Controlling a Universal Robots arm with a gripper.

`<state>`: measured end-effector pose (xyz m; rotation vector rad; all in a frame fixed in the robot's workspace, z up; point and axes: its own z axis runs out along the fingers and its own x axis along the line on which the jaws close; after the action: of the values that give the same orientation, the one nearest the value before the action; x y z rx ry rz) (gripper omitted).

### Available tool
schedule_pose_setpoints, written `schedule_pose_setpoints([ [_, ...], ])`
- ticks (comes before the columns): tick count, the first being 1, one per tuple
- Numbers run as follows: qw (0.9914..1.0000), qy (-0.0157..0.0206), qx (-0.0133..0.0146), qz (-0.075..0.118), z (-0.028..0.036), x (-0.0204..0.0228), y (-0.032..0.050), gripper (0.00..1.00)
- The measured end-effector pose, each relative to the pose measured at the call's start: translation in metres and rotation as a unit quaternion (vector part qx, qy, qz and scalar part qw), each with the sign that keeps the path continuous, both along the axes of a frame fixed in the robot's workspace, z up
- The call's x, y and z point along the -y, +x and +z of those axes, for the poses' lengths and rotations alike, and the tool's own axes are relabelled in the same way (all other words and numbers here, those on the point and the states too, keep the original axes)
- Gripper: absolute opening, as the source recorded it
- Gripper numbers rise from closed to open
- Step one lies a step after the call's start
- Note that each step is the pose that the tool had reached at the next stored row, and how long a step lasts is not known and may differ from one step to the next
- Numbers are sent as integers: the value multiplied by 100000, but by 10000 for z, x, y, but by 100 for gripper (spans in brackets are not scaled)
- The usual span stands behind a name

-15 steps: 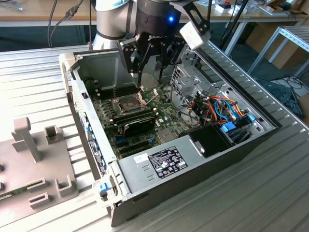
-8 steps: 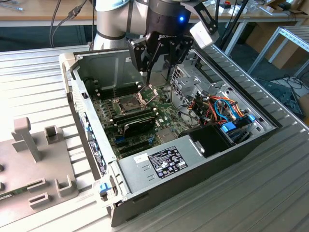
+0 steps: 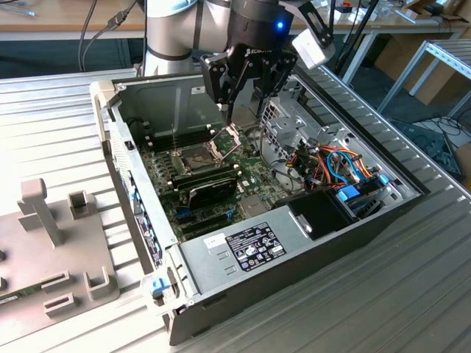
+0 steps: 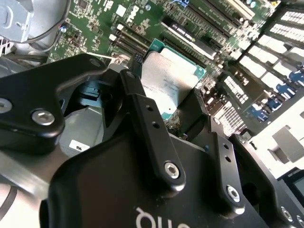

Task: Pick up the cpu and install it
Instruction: 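Pick up the cpu and move it towards the insertion slot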

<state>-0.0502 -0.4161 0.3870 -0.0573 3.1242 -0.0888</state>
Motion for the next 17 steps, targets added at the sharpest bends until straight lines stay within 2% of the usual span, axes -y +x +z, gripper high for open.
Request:
schedule_pose_setpoints([
  [2,100000,3,1,-1,-7,-78,2,55],
  [6,100000,7,2,-2,-19,-179,6,55],
  [17,100000,3,0,-11,-20,-205,5,55],
])
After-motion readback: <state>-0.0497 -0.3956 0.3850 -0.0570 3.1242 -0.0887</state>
